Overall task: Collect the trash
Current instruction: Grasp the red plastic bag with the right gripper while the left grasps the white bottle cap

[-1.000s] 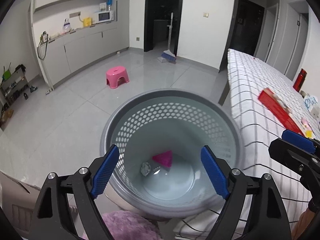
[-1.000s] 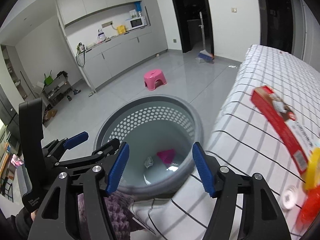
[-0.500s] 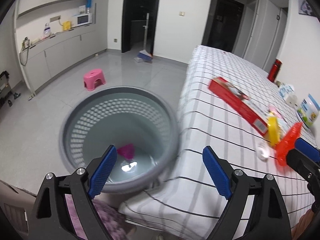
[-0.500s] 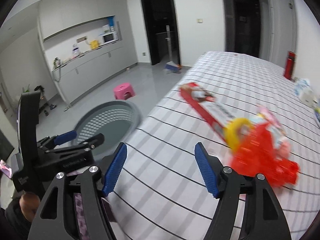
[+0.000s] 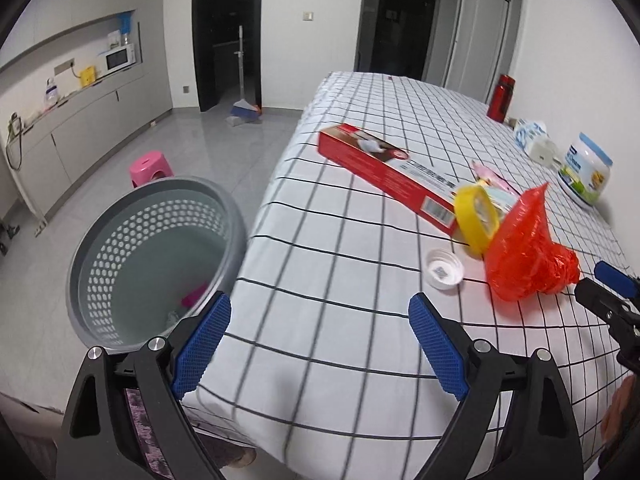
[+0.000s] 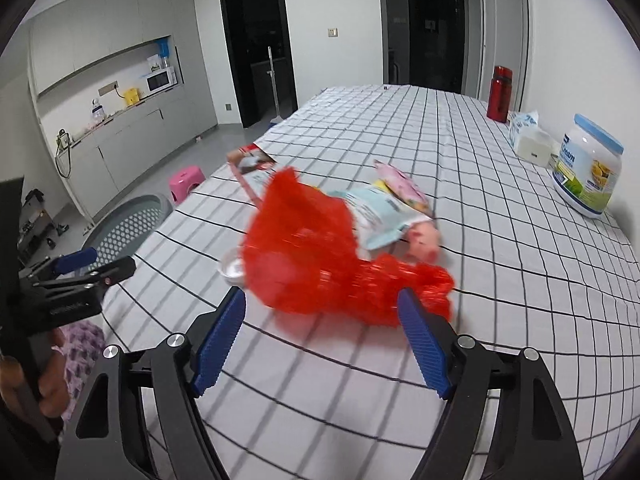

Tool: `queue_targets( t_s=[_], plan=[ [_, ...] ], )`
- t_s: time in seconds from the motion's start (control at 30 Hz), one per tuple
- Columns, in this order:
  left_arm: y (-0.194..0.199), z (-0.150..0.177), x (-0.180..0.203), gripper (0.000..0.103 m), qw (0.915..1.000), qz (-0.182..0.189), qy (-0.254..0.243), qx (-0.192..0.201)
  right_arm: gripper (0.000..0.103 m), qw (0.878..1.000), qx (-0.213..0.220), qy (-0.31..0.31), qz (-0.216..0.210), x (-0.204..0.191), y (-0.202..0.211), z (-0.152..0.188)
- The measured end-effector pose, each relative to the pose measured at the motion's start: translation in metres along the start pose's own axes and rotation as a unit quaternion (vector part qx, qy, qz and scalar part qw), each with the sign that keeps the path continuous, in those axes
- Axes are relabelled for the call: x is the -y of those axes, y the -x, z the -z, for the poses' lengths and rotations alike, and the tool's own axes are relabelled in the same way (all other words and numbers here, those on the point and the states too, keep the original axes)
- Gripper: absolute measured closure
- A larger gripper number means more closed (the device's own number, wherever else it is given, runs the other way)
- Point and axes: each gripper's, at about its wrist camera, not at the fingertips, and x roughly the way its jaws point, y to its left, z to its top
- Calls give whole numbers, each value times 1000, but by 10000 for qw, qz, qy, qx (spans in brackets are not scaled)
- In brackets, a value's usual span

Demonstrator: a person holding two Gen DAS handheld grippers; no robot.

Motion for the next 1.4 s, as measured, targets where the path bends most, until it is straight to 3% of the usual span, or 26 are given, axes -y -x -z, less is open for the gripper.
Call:
queue_targets(
  t_s=[0.23,0.6,0.87,0.93,1.0,1.1,1.23,1.4],
  plan=[
    [-1,0,18,14,9999,-101,-49,-50,28,9980,-194,581,-130,12,-12,-6],
    [3,-3,32,14,9997,-193,-118,-28,28,9927,-203,1036,-578,-8,-36,-28],
    [6,-3,30,14,9997,-236,-87,0,28,9916,-463,1135,-419,-21,-69,-30],
    [6,-2,30,14,9997,-235,-73,-2,35,9917,-492,1119,-405,-21,-75,-27],
    [6,-2,30,14,9997,-232,-74,-7,60,9918,-538,1101,-372,-20,-78,-23],
    [4,-1,31,14,9997,-232,-90,-27,75,9927,-581,967,-418,-14,-80,-20],
    [1,0,35,14,9997,-210,-121,-56,84,9947,-444,798,-478,-8,-69,-18],
    [-6,-1,46,14,9997,-135,-193,-77,85,9978,-31,372,-552,6,-39,-19]
  ],
)
